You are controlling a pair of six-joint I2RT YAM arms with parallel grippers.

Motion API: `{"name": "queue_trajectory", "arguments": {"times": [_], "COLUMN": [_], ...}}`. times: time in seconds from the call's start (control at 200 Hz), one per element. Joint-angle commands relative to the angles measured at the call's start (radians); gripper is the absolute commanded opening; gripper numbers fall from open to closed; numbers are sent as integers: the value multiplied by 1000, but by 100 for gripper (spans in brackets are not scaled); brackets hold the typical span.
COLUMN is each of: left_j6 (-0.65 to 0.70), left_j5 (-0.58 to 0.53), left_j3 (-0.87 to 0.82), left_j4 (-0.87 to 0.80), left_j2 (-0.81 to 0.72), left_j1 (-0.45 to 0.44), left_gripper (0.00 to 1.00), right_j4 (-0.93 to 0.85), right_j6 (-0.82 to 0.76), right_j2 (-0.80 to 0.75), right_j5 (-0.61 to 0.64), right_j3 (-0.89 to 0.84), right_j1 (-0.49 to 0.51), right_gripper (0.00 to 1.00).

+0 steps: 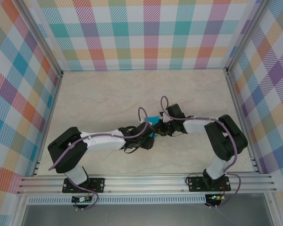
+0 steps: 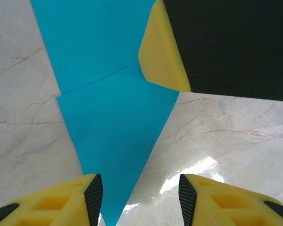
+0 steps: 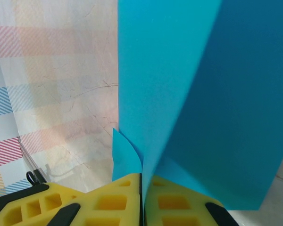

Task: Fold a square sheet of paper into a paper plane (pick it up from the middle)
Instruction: Third fold the triangle at the center of the table, then fourth fold the wing at the center of the table.

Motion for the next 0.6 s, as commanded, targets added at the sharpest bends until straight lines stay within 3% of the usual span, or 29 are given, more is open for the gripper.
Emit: {"name": "queue_trajectory", "arguments": {"times": [0.0,0.32,0.595], "left_j6": [-32,-96,-146], "left_j5": [-137,-328,-381], "left_j3": [41,80,72], "left_j4": [-34,-88,-97], "left_j2": [33,95,121], "left_j1": [-41,-123,-136], "left_gripper": [48,44,36], "right_j4": [-18,-15,-20], "right_j6": [13,37,45], "right_j2": [-2,-1,0], "right_j5": [-33,-43,-46], "right_j3": [22,26,33], "right_j1": [6,6,6], "right_gripper": [8,8,8]}}
